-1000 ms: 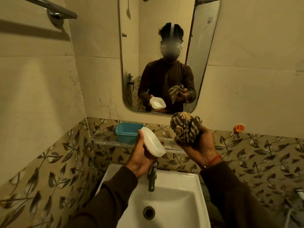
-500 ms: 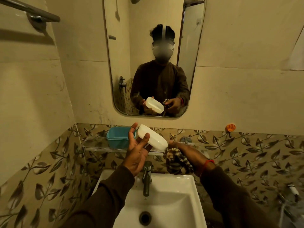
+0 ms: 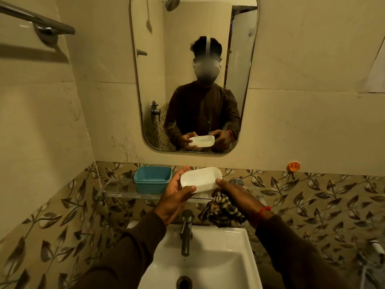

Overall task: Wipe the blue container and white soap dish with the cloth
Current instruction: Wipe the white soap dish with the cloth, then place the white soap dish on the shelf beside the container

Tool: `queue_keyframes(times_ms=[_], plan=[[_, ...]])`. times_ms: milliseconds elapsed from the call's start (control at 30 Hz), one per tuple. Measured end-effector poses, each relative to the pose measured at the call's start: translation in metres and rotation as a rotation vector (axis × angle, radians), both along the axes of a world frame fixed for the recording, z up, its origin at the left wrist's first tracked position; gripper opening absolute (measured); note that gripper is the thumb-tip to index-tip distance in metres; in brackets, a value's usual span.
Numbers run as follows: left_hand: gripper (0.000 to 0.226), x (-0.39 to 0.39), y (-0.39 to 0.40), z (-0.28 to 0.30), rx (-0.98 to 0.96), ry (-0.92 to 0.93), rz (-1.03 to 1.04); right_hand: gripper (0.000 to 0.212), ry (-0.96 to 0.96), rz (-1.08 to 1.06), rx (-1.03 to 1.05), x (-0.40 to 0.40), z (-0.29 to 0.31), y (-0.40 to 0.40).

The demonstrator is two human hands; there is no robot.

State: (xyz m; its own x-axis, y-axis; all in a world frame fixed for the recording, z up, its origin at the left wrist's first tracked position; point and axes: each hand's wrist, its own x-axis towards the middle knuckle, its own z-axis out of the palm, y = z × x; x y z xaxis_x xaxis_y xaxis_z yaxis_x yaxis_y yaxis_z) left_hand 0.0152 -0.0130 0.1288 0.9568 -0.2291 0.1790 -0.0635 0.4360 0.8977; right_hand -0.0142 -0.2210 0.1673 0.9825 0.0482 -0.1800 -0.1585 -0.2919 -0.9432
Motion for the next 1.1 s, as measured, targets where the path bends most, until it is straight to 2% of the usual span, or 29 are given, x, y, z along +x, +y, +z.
queue_keyframes(times_ms=[67, 100, 200, 267, 333, 433, 500, 667, 833, 967, 1100], plan=[[0.072, 0.006, 0.004, -0.002, 0.188, -0.072, 0.025, 0.081, -0.007, -0.022, 0.027, 0.005, -0.003, -0.001], [0.073, 0.009, 0.006, -0.003, 0.282, -0.111, 0.031, 0.077, -0.011, -0.032, 0.037, 0.007, -0.004, -0.001], [0.080, 0.020, 0.013, -0.002, 0.599, -0.234, 0.045, 0.041, -0.011, -0.069, 0.003, 0.015, -0.008, -0.002], [0.086, 0.029, 0.019, 0.000, 0.901, -0.372, 0.096, 0.029, -0.031, -0.077, -0.089, 0.020, -0.008, -0.001], [0.090, 0.041, 0.024, 0.004, 1.122, -0.512, 0.111, 0.030, -0.046, -0.067, -0.199, 0.028, -0.010, 0.000], [0.093, 0.056, 0.030, 0.013, 1.280, -0.619, 0.073, 0.033, -0.029, -0.052, -0.353, 0.040, -0.014, 0.004], [0.092, 0.067, 0.031, 0.019, 1.391, -0.677, 0.065, 0.031, -0.015, -0.050, -0.393, 0.050, -0.018, 0.007], [0.088, 0.090, 0.028, 0.023, 1.821, -0.804, 0.080, 0.039, 0.021, -0.061, -0.451, 0.077, -0.028, 0.015], [0.082, 0.099, 0.025, 0.016, 1.960, -0.819, 0.088, 0.045, 0.051, -0.073, -0.538, 0.098, -0.033, 0.019], [0.079, 0.102, 0.023, 0.013, 1.981, -0.801, 0.086, 0.052, 0.094, -0.012, -0.663, 0.113, -0.034, 0.018], [0.080, 0.104, 0.023, 0.014, 1.985, -0.756, 0.043, 0.052, 0.126, 0.015, -0.650, 0.121, -0.037, 0.017]])
